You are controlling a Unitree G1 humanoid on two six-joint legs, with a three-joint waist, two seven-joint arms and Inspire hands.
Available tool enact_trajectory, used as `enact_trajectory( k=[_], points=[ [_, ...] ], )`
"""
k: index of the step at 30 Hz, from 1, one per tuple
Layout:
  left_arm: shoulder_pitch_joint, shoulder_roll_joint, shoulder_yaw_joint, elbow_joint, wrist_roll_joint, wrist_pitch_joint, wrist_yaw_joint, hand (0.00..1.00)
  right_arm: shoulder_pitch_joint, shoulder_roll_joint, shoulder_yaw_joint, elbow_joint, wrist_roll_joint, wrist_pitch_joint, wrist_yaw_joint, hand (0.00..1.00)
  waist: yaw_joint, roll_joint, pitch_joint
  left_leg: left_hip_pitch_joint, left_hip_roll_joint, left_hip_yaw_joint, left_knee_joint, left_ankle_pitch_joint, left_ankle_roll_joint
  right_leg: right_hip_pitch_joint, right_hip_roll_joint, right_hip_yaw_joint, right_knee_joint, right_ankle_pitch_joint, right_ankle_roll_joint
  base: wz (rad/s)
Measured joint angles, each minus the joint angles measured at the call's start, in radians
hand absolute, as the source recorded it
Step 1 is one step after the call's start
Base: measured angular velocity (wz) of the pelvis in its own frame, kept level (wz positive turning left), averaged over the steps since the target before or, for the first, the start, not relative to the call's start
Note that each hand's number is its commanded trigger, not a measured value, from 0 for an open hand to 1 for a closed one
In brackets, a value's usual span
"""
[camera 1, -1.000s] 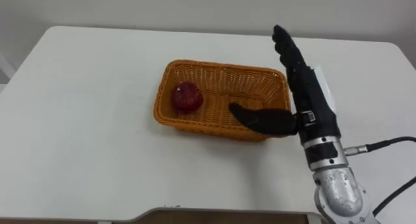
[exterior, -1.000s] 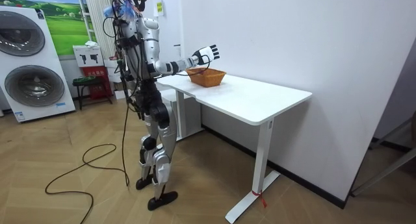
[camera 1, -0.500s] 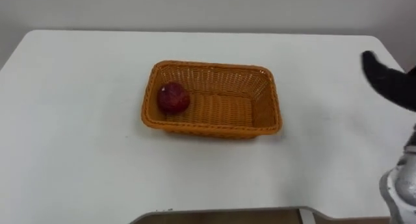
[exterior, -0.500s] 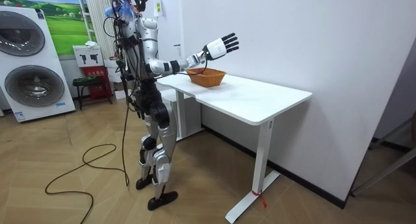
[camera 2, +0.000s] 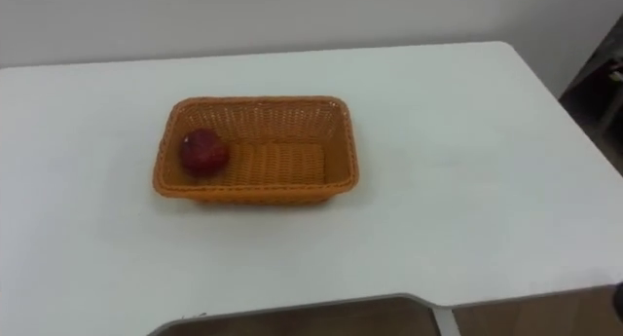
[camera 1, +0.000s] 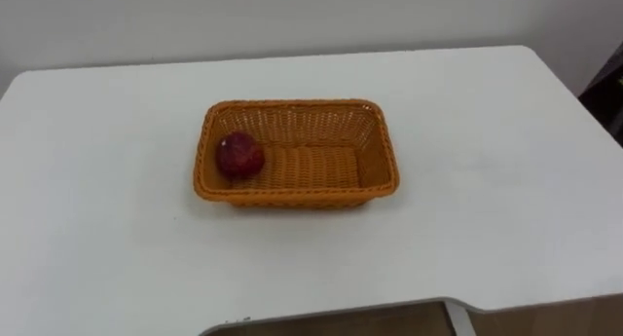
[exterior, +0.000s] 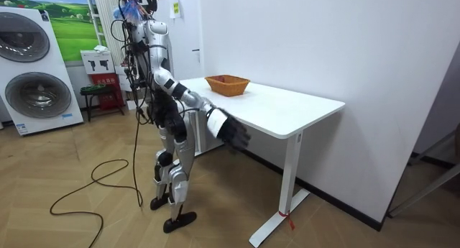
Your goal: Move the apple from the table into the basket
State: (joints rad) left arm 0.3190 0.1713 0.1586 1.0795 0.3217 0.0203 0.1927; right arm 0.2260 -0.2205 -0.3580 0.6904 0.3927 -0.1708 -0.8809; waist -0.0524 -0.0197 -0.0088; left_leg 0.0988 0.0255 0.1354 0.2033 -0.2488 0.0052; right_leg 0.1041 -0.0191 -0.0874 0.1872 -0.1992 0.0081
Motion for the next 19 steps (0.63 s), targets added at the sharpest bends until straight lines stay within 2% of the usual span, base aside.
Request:
enact_trajectory(
  k=[2,4,7,10,15,19],
  points=[
    [0.002,-0.006,0.016,0.000,-0.002,0.010,0.000,0.00,0.002,0.033,0.011,0.125,0.052,0.041,0.037,0.00,0.001,-0.002,0.0006,0.002,0.000,0.001,0.000,0.002,-0.001,0.000,0.000,0.001,0.001,-0.001,-0.001,0.00],
    [0.001,-0.008,0.016,0.000,-0.003,0.018,0.000,0.00,0.000,0.048,0.024,0.203,0.070,0.054,0.060,0.00,0.003,-0.008,0.0007,0.004,-0.001,0.001,0.002,0.002,0.000,0.001,-0.001,0.001,-0.001,-0.002,0.000,0.00],
    [-0.007,-0.008,0.016,0.000,-0.003,0.028,0.000,0.00,-0.001,0.065,0.046,0.287,0.115,0.078,0.098,0.00,0.006,-0.020,0.0059,0.009,-0.004,0.001,0.001,0.002,0.001,0.001,-0.003,0.005,-0.004,-0.005,0.003,0.00],
    [-0.012,-0.008,0.013,0.000,-0.003,0.034,-0.010,0.00,-0.003,0.067,0.093,0.359,0.125,0.082,0.151,0.00,0.009,-0.030,0.0108,0.010,-0.005,-0.001,0.000,0.002,0.001,0.003,-0.004,0.005,-0.004,-0.006,0.003,0.00],
    [-0.014,-0.018,0.028,0.000,0.024,0.051,-0.040,0.00,-0.008,0.067,0.139,0.497,0.087,0.130,0.333,0.00,0.014,-0.020,0.0114,0.017,-0.004,-0.001,-0.009,0.002,0.001,0.011,-0.002,0.001,-0.004,-0.006,0.003,0.01],
    [-0.024,-0.029,0.034,0.001,0.043,0.069,-0.079,0.00,-0.009,0.071,0.209,0.573,0.053,0.194,0.511,0.00,0.031,-0.003,0.0132,0.018,-0.004,-0.010,-0.007,0.002,0.001,0.014,-0.003,-0.004,-0.004,-0.006,0.003,0.02]
  ],
)
